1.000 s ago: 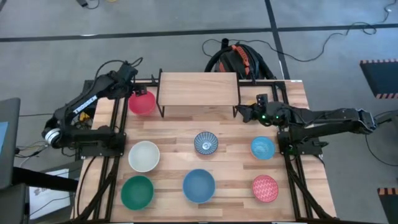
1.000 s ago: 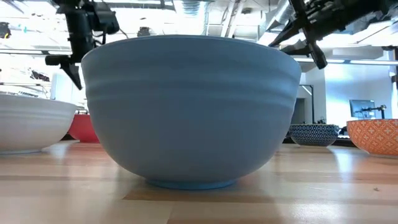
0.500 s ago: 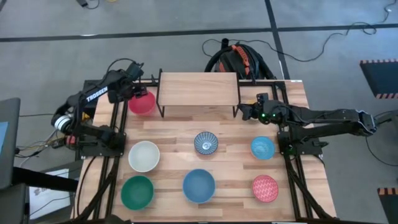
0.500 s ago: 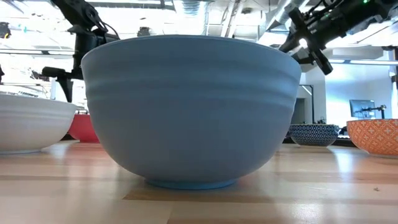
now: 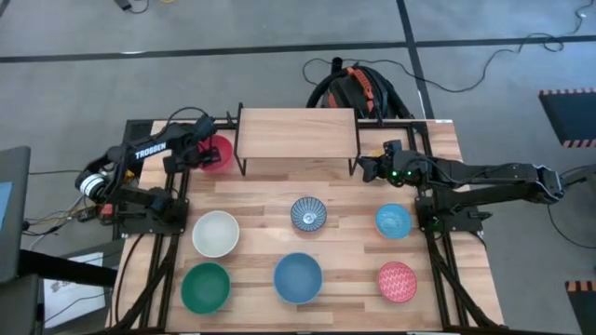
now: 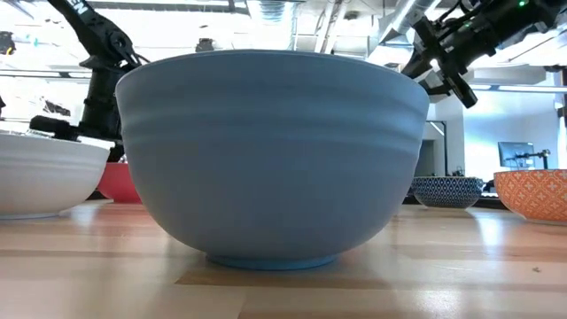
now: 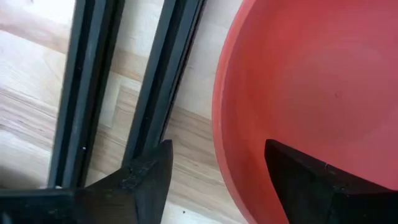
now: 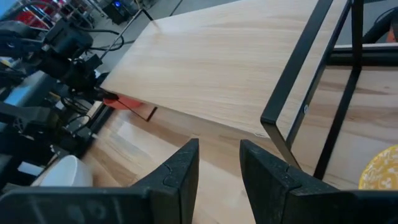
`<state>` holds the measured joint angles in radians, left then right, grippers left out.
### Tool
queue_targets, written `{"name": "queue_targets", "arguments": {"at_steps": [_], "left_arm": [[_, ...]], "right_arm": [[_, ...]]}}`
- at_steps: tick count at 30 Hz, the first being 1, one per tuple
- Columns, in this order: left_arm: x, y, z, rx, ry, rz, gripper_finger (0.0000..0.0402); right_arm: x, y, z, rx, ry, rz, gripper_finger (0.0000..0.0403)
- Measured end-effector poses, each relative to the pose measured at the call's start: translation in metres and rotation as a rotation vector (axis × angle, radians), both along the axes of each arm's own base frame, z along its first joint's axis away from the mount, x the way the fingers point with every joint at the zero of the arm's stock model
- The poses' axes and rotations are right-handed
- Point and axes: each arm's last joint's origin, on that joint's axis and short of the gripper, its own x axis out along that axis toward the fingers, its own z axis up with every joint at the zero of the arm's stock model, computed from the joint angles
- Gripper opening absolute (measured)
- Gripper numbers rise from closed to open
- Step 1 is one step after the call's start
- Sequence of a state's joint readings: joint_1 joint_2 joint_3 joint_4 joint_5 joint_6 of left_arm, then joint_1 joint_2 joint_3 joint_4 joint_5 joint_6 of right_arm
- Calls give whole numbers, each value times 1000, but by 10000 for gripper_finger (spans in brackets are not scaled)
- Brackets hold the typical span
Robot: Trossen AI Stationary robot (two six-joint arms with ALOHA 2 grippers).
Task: Place and stack bowls onto a shelf
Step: Put the pink bowl on the shelf
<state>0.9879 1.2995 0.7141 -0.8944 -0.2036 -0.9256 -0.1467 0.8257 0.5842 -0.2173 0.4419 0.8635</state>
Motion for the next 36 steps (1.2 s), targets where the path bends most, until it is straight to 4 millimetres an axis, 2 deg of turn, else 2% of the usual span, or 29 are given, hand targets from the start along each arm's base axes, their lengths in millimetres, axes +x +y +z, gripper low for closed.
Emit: {"name": "queue_targets", "arguments": {"at_steps": [10, 18, 22, 26, 30, 36], "left_arm": [[3, 0, -4, 41, -2, 4, 124], [2, 1, -2, 62, 41, -75, 22], [0, -2, 6, 99, 28, -115, 5], [-10, -15, 24, 138, 65, -150, 0], [-23, -30, 51, 240, 78, -151, 0], [-36, -52, 96, 433, -66, -142, 0]], "right_arm": [[0, 0, 0, -4, 4, 6, 119], [1, 1, 0, 31, -13, 24, 98], [1, 2, 0, 59, -37, 27, 83], [2, 6, 2, 78, -69, 27, 67], [3, 9, 2, 90, -86, 15, 60], [5, 11, 2, 114, -121, -22, 59]]}}
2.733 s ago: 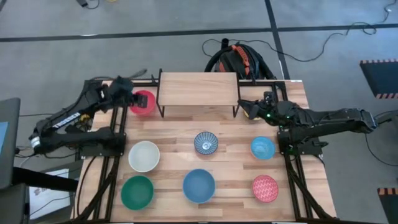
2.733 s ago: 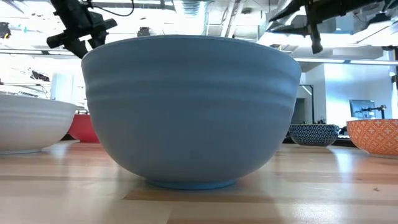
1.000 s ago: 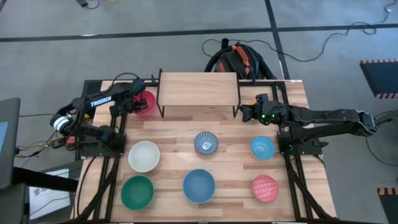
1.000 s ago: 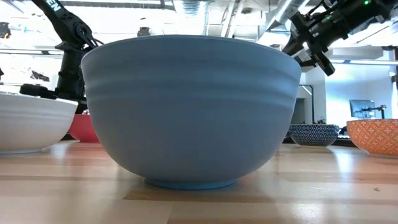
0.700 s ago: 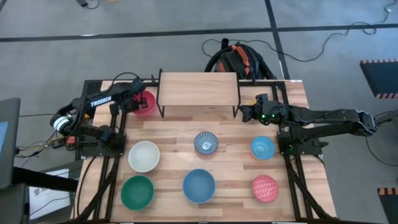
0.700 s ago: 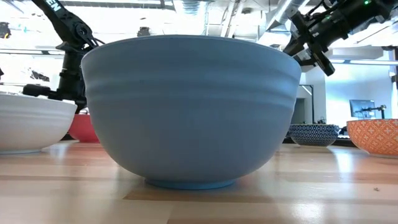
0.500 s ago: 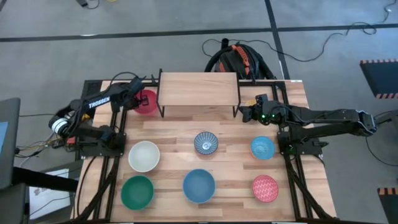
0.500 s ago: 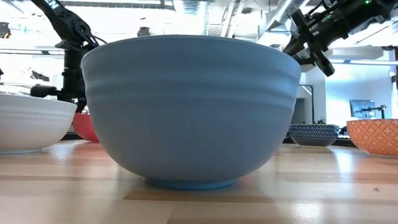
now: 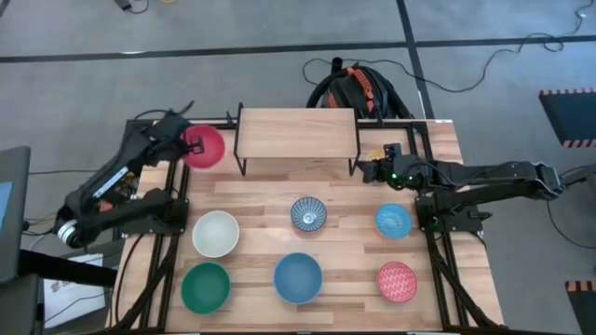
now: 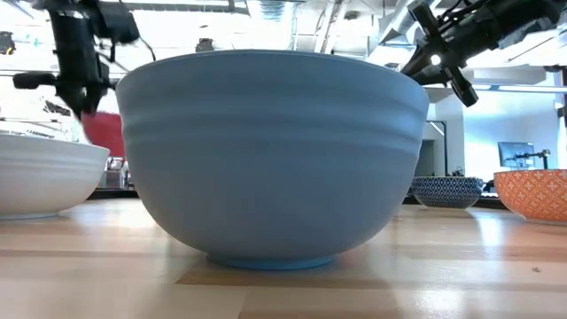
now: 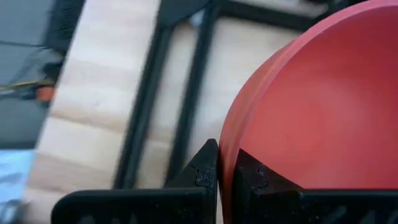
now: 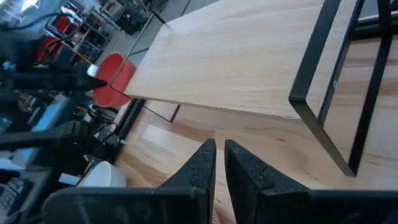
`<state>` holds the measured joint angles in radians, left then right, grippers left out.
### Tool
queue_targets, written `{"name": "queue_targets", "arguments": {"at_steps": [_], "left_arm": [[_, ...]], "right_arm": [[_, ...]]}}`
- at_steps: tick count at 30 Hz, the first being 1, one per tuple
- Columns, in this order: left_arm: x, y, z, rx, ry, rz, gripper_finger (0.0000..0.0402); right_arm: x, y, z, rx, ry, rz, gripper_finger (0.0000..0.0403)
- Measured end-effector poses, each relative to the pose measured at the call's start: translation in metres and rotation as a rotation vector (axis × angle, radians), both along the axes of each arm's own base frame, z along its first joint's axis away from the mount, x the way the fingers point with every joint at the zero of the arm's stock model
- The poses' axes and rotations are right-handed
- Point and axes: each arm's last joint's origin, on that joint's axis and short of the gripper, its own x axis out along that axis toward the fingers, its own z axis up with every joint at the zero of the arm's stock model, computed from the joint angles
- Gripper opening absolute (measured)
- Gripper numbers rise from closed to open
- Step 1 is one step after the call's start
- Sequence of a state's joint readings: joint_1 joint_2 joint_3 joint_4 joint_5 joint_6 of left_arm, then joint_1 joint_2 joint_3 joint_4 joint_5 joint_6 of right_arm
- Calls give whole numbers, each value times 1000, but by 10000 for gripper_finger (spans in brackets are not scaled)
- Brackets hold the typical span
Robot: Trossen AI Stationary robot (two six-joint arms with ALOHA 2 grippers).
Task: Place and stack bowls onto a shelf
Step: Put the pink bowl on the shelf
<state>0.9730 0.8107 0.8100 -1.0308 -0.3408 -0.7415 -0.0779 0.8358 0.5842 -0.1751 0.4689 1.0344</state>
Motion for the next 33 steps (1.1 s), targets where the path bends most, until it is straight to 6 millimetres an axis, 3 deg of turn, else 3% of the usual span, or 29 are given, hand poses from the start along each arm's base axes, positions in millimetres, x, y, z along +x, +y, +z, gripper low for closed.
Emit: {"name": "queue_targets", "arguments": {"at_steps": [6, 10, 18, 20, 25, 33], "left_arm": [[0, -16, 67, 356, -232, -252, 0], [7, -16, 105, 543, -298, -362, 0], [55, 25, 142, 498, -246, -474, 0], [71, 40, 143, 446, -199, -501, 0], [109, 79, 123, 273, -111, -571, 0], [145, 116, 89, 119, -95, -647, 0]], "right_arm": [[4, 0, -2, 35, -18, -16, 59], [8, -1, 1, 34, -57, -17, 59], [10, -1, 6, 17, -111, -17, 59], [10, -1, 7, 15, -121, -18, 59], [10, 0, 7, 12, -128, -15, 59], [10, 6, 8, -19, -134, -48, 58]]}}
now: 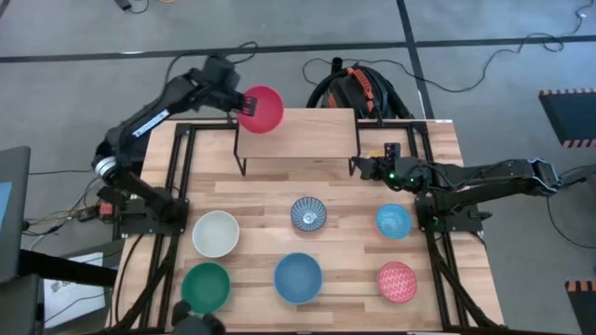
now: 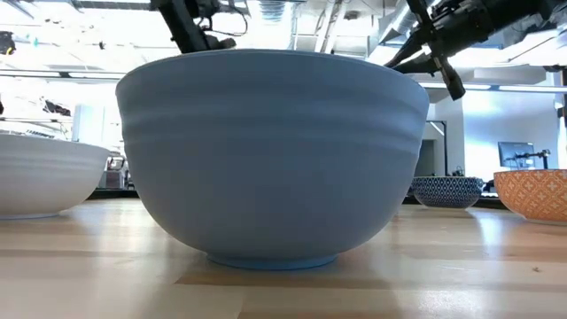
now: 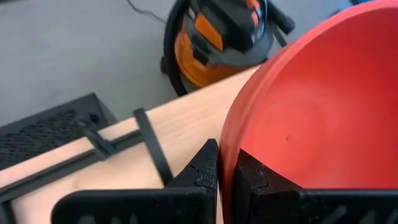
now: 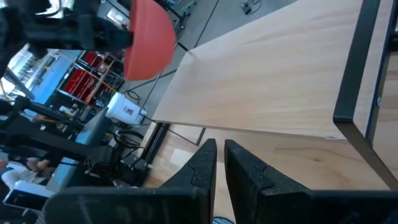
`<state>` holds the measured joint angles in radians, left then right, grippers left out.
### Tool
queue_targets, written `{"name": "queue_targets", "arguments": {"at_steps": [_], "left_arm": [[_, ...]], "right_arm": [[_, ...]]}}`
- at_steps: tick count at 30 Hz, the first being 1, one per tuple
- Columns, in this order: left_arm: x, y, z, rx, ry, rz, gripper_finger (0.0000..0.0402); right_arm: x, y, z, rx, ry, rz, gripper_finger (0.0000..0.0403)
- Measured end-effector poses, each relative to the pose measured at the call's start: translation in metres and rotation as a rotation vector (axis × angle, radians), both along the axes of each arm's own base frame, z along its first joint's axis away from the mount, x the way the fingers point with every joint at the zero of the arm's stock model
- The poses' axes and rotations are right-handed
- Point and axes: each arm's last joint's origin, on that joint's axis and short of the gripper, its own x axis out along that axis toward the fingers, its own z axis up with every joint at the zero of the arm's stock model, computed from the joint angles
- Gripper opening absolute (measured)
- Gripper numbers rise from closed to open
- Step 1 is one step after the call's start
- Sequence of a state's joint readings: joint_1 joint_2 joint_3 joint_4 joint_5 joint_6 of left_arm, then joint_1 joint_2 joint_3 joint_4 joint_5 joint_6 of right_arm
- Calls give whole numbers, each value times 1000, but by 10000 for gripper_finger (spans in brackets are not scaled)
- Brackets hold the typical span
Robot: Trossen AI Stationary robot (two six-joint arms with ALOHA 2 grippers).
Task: Place and stack bowls onto a shelf
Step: Put the pink bowl on the shelf
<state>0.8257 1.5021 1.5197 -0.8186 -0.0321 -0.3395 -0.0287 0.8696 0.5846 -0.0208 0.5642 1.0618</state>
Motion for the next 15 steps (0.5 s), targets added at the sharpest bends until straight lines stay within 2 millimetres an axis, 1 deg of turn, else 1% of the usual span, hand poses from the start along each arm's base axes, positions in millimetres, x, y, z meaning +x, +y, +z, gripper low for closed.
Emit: {"name": "queue_targets", "arguments": {"at_steps": [4, 6, 10, 15], "left_arm": [[13, 12, -26, -88, 63, -54, 0], [16, 15, -34, -117, 83, -73, 0], [18, 16, -41, -151, 103, -106, 0], [17, 17, -41, -153, 108, -112, 0]], "right_arm": [[0, 0, 0, -5, 0, -14, 58], [0, 0, 0, -10, 0, -30, 58], [-1, -2, 0, -13, 2, -44, 58], [-1, -6, 0, -28, 15, -62, 58]]}}
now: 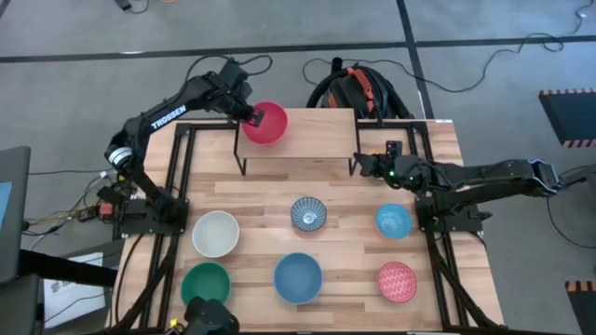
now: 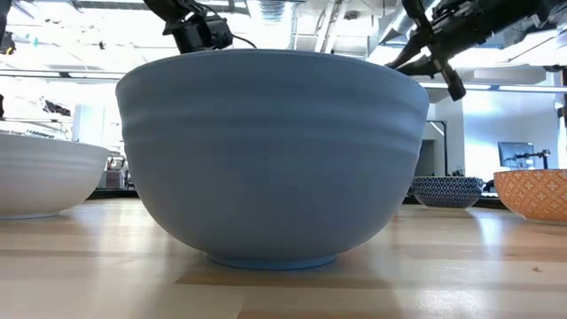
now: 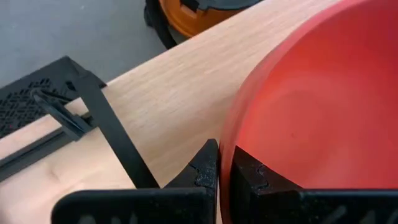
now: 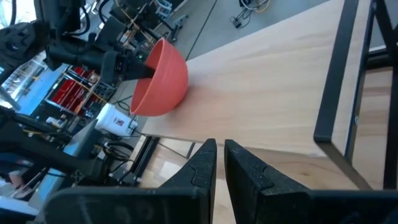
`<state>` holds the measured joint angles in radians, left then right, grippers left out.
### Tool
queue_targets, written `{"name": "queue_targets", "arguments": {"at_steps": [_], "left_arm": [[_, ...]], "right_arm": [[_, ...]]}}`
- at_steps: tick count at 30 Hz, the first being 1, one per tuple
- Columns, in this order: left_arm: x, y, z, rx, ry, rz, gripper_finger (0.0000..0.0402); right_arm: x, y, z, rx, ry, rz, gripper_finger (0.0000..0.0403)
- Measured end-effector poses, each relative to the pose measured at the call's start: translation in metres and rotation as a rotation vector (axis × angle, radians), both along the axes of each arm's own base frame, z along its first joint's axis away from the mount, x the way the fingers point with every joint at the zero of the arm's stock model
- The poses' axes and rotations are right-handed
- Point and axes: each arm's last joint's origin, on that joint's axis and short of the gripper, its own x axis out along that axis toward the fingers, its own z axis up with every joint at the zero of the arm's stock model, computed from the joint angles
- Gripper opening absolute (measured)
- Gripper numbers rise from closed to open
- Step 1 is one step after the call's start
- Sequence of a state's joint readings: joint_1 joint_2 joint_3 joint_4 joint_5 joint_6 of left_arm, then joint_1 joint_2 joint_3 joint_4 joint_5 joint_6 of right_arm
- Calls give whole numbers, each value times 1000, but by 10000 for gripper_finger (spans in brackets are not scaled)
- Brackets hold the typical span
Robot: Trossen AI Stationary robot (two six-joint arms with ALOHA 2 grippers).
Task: Place and stack bowls onto a shelf
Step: Put the pink bowl on the shelf, then stack the blue bowl on top of the orange bowl on the shelf
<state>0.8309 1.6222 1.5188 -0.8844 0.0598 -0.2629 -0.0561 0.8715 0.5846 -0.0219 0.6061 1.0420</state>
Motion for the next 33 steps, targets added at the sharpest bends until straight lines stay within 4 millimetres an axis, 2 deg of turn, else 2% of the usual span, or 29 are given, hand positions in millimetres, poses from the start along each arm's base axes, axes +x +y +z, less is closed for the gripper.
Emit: {"name": "queue_targets", "arguments": {"at_steps": [11, 21, 28, 33], "left_arm": [[-5, 0, 0, -44, -7, 61, 5], [-3, -1, 2, -4, 12, 81, 71], [-2, 1, 27, 86, -13, 49, 115], [-3, 0, 51, 173, 4, 11, 125]], "right_arm": [[-1, -7, 0, -19, 17, -31, 58], [-1, -6, 0, -12, 16, -9, 58], [-1, -6, 0, -10, 13, -10, 58], [-1, -6, 0, -10, 13, -12, 58]]}}
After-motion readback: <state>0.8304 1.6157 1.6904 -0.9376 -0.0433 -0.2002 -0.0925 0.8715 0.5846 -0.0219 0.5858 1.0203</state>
